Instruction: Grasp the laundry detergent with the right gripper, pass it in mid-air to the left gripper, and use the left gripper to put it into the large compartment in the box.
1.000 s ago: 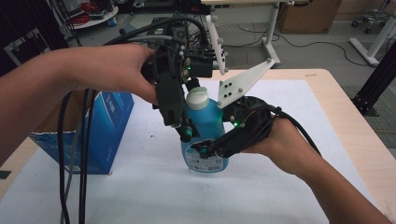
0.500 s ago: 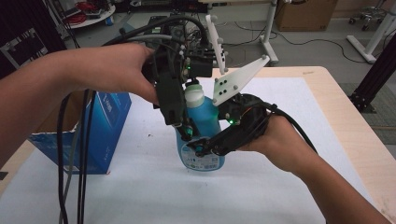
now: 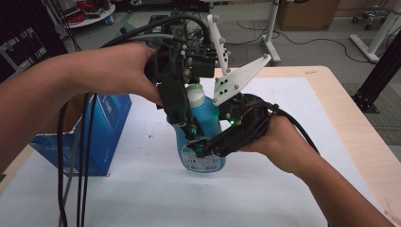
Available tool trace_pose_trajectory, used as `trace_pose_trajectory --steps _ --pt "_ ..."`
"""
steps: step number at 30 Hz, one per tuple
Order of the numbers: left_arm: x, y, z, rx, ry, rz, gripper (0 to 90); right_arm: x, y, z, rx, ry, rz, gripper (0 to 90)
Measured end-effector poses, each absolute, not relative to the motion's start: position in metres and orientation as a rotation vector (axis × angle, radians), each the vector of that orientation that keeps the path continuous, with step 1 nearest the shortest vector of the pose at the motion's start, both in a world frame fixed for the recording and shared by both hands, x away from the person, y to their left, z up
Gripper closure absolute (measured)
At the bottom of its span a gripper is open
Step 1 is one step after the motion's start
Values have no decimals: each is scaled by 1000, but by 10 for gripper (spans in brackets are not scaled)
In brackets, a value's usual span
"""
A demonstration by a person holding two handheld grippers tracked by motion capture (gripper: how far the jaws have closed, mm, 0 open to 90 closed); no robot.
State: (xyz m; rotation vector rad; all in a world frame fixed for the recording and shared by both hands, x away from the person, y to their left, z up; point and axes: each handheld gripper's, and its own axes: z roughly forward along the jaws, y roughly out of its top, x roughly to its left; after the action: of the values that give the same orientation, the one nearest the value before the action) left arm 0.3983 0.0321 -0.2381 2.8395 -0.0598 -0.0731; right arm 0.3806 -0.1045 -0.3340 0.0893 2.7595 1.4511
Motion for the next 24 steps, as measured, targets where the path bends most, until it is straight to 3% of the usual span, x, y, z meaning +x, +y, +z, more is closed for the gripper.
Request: trace_pose_trajectory --steps 8,16,24 --pt "397 32 -238 2838 -80 -72 271 381 -104 -334 92 2759 1455 460" --pt "395 31 -237 2825 -130 -86 375 381 -105 -334 94 2764 1449 460" --pt "394 32 -235 2823 -112 -87 378 381 -105 -334 87 2764 1461 457"
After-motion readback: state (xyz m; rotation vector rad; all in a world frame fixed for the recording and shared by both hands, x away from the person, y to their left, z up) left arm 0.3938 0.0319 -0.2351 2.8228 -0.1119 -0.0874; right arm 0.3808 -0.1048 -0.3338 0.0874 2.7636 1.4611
